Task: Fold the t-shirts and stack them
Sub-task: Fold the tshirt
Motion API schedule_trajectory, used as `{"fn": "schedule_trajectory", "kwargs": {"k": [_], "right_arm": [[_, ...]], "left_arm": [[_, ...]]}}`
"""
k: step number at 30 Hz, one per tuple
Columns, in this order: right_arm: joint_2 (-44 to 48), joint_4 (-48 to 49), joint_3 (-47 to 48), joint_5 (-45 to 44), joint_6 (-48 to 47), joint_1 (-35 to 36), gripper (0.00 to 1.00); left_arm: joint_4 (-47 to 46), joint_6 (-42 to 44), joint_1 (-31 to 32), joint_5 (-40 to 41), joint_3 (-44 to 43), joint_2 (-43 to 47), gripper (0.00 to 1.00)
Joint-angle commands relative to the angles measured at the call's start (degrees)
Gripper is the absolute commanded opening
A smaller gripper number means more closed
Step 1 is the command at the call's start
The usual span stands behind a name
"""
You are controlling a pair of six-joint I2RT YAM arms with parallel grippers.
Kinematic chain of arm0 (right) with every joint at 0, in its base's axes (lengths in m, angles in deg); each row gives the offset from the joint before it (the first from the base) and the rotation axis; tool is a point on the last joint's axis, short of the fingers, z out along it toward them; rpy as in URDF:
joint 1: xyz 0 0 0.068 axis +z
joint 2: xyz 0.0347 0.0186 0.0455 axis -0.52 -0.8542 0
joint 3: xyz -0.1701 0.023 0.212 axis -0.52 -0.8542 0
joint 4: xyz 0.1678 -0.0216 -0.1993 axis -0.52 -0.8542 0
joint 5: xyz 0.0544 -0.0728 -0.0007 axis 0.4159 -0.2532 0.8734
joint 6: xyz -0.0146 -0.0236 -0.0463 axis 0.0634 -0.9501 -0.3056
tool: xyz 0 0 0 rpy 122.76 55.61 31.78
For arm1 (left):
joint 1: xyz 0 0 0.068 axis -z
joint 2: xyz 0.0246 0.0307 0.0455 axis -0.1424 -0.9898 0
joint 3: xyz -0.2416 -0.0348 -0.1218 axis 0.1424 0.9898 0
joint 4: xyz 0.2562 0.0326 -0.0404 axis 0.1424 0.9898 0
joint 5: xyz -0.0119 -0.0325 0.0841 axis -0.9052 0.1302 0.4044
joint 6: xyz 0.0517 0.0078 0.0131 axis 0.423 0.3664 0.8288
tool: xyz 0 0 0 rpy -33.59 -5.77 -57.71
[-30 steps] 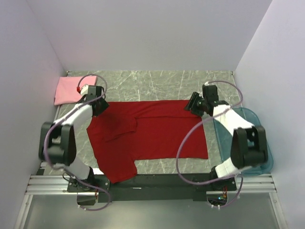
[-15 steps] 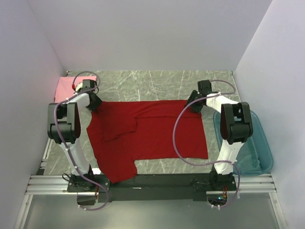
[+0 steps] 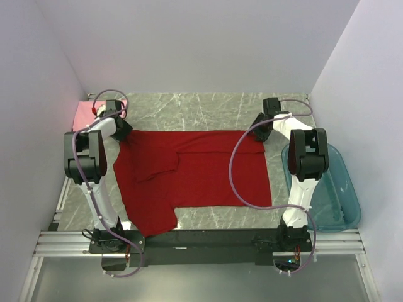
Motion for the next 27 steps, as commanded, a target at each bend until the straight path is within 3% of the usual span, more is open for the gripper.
{"fn": "schedule_trajectory", "kwargs": {"k": [1, 9, 13, 20, 27], "right_arm": [[-3.2, -3.1, 4.8, -2.5, -0.9, -1.4, 0.51], [0.4, -2.7, 5.5, -2.1, -4.6, -1.4, 0.51], [4.6, -2.9, 2.3, -4.3, -6.0, -1.4, 0.51], [7.2, -8.3, 1.4, -8.1, -8.9, 2.3, 0.47], [3.8, -12.4, 3.8, -10.5, -11.0, 6.9, 0.43]], "left_arm": [[2.8, -0.8, -0.5, -1.5, -1.7, -2.0, 0.50], [4.1, 0.7, -0.1, 2.1, -1.3, 8.0, 0.72], [4.6, 3.3, 2.2, 4.2, 0.0, 13.8, 0.76], [6.6, 9.7, 12.9, 10.1, 0.7, 13.8, 0.65], [8.0, 12.2, 15.1, 9.2, -1.6, 5.3, 0.57]]}}
